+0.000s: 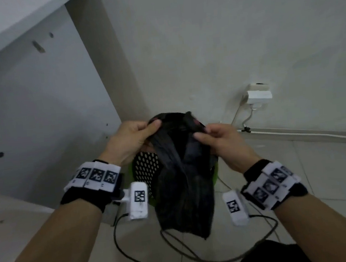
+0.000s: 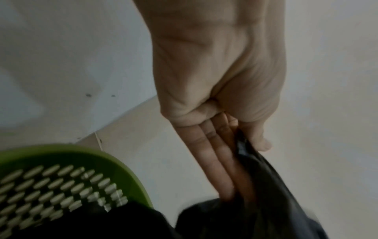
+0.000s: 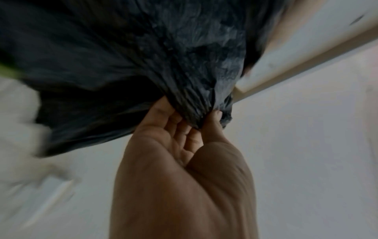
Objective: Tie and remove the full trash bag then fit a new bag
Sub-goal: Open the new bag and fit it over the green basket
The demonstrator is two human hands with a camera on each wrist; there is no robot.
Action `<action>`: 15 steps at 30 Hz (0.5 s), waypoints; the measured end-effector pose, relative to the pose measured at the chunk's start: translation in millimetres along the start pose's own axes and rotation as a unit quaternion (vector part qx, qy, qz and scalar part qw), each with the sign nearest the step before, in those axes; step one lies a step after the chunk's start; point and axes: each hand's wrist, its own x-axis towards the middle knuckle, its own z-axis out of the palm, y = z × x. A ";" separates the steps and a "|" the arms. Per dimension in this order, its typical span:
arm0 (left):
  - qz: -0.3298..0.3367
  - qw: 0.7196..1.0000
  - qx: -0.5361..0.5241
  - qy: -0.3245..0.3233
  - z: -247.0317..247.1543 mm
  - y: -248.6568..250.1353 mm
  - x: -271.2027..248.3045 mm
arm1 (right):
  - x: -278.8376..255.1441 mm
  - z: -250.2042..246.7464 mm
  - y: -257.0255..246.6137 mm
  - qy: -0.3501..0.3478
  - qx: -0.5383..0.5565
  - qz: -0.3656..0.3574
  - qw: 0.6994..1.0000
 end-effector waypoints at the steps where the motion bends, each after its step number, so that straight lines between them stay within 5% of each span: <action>1: 0.001 1.000 0.014 0.021 -15.7 -4.6 0.8 | -1.3 -19.1 3.3 0.018 0.047 0.023 0.998; 6: -0.082 0.985 -0.047 0.143 -79.5 -44.2 -1.0 | -25.6 -97.0 55.5 0.145 0.020 0.166 0.975; 12: -0.184 0.941 -0.192 0.211 -79.0 -88.7 -10.6 | -27.9 -115.0 82.7 0.171 -0.027 0.152 0.973; 15: -0.268 0.934 0.038 0.233 -95.0 -127.6 -10.4 | -34.4 -124.5 111.2 0.115 -0.149 0.255 0.948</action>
